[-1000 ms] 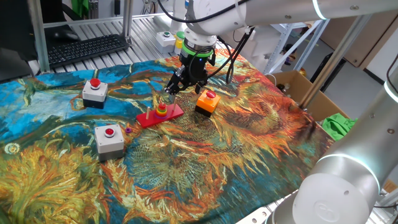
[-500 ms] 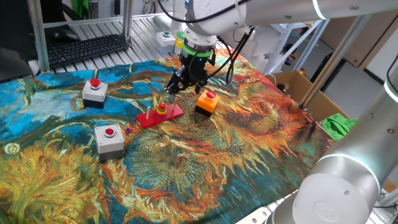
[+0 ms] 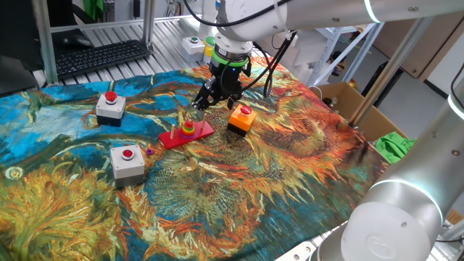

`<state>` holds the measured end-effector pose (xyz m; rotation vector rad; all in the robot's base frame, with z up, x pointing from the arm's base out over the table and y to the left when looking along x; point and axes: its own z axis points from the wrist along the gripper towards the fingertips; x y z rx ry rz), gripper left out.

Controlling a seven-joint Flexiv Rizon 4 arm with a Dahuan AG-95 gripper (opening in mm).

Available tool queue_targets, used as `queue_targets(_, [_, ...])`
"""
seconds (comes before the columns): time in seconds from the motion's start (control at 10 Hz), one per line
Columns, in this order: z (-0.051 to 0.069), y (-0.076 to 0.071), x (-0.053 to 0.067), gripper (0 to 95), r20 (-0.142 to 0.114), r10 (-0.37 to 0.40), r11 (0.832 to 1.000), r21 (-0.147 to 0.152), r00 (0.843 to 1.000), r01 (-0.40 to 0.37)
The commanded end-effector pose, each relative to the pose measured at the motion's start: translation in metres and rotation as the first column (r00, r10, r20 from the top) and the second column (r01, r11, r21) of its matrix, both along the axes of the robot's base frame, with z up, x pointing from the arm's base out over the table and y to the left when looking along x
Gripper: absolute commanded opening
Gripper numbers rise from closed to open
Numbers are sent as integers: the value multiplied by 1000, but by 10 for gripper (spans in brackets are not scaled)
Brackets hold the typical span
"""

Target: Take out one Hanoi block and throw it aside

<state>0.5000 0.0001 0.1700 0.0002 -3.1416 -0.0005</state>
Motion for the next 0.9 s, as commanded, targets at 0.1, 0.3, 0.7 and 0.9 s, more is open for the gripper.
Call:
queue_targets(0.1, [0,0,0,0,19,-232,972,28,973,232])
queue_targets(0.3, [-2,1,-2,0,19,-233,972,31,972,232])
queue_targets(0.7, [-6,2,-2,0,18,-234,972,36,972,233])
queue_targets(0.9, [-9,3,-1,0,18,-232,972,36,973,231])
